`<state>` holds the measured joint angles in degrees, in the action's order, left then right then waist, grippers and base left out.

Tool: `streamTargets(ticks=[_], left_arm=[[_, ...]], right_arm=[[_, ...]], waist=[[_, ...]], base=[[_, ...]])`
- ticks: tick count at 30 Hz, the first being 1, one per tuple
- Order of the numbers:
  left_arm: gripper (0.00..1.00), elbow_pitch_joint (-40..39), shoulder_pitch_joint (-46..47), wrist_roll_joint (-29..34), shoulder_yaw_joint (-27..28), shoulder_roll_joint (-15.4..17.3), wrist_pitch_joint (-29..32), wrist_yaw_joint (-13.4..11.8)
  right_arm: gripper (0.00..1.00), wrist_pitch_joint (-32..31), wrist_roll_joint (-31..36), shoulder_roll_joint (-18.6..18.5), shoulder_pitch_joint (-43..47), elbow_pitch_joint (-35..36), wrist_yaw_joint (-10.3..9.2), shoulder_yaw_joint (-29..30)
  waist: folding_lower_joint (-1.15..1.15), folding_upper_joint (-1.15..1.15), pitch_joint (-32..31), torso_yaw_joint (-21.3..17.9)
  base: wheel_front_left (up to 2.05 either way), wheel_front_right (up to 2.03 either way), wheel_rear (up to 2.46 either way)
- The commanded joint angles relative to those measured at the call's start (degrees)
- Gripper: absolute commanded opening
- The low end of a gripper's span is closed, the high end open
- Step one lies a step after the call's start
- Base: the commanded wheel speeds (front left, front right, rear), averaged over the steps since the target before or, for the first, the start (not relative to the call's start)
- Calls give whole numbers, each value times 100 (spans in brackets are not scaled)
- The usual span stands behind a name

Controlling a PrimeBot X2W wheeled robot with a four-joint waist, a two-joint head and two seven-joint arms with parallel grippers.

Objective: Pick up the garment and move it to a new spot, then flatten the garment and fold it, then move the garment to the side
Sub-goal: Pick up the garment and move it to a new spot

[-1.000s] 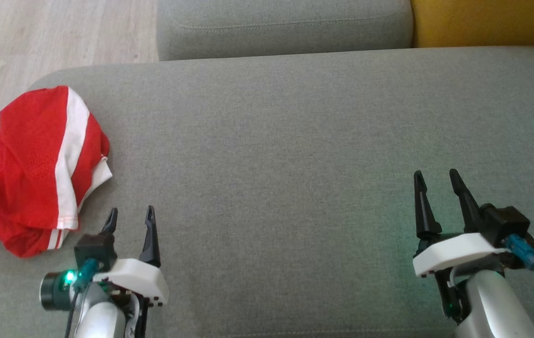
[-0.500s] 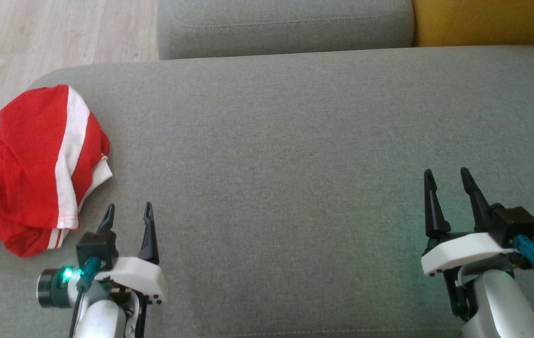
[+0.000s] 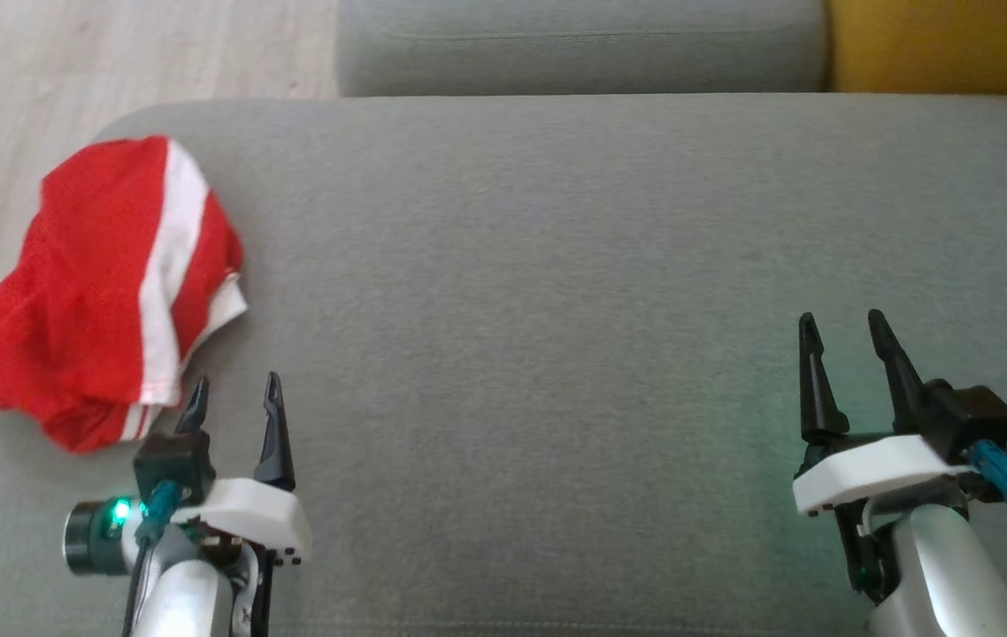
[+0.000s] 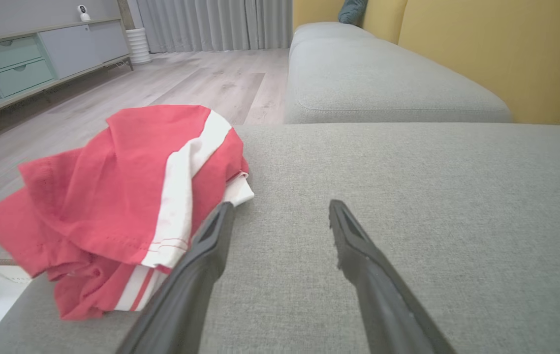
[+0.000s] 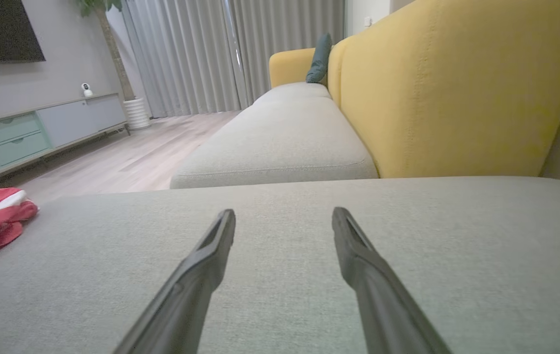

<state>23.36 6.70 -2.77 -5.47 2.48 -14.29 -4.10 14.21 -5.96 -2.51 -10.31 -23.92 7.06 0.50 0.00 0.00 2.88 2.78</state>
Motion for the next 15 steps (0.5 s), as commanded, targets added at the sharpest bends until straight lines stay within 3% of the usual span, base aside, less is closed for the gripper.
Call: streamTargets(ticks=[1, 15], left_arm=[[100, -230, 344, -68, 162, 51, -71, -11], [100, -171, 224, -233, 225, 41, -71, -87]], right_arm=[[100, 79, -43, -37, -286, 223, 43, -166], [100, 79, -104, -37, -229, 200, 43, -406]], waist=[[0, 0, 61, 238], [0, 0, 87, 1991]], base=[[0, 0, 0], [0, 0, 0]])
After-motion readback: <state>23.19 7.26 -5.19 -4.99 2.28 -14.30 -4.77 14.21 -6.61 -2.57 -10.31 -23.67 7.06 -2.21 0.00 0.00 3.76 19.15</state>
